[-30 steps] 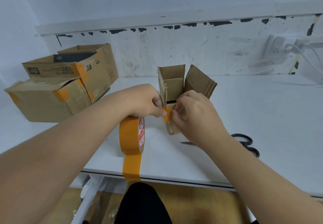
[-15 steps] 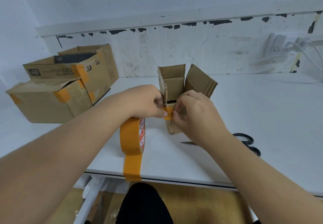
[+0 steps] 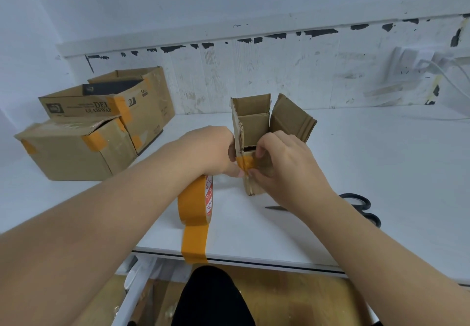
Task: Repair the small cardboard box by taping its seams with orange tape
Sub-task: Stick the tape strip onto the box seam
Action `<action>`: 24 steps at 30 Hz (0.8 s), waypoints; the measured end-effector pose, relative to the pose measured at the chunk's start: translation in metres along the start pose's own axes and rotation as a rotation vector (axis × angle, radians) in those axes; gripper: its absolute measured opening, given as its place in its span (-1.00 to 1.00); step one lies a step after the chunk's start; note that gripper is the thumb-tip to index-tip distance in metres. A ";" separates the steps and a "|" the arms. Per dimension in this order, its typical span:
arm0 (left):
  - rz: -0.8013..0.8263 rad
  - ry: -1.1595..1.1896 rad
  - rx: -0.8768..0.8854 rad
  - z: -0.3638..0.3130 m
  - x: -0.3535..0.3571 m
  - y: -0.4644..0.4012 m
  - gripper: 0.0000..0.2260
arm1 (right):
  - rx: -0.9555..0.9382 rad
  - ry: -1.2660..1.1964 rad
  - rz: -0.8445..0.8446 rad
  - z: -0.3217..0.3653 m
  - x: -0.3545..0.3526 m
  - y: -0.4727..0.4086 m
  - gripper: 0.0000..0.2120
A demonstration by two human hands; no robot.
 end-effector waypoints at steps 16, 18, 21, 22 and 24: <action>0.085 0.350 0.125 0.005 0.008 0.008 -0.80 | 0.058 -0.090 -0.061 -0.004 -0.006 -0.004 -0.91; 0.071 0.392 0.144 0.006 0.007 0.008 -0.80 | 0.053 -0.092 -0.064 -0.003 -0.006 -0.004 -0.90; 0.071 0.398 0.153 0.005 0.007 0.009 -0.80 | 0.056 -0.091 -0.076 -0.003 -0.007 -0.004 -0.90; 0.078 0.390 0.156 0.004 0.008 0.010 -0.79 | 0.058 -0.085 -0.078 -0.003 -0.007 -0.004 -0.90; 0.080 0.357 0.167 0.000 0.008 0.011 -0.79 | 0.064 -0.073 -0.075 -0.002 -0.007 -0.005 -0.90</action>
Point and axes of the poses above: each hand's wrist, its own y-axis away from the middle knuckle, its own x-axis out of the palm, z = x × y, the point moved 10 cm from there along -y, towards the middle knuckle, and after that the axes turned 10 degrees about z, right-handed, at the moved point
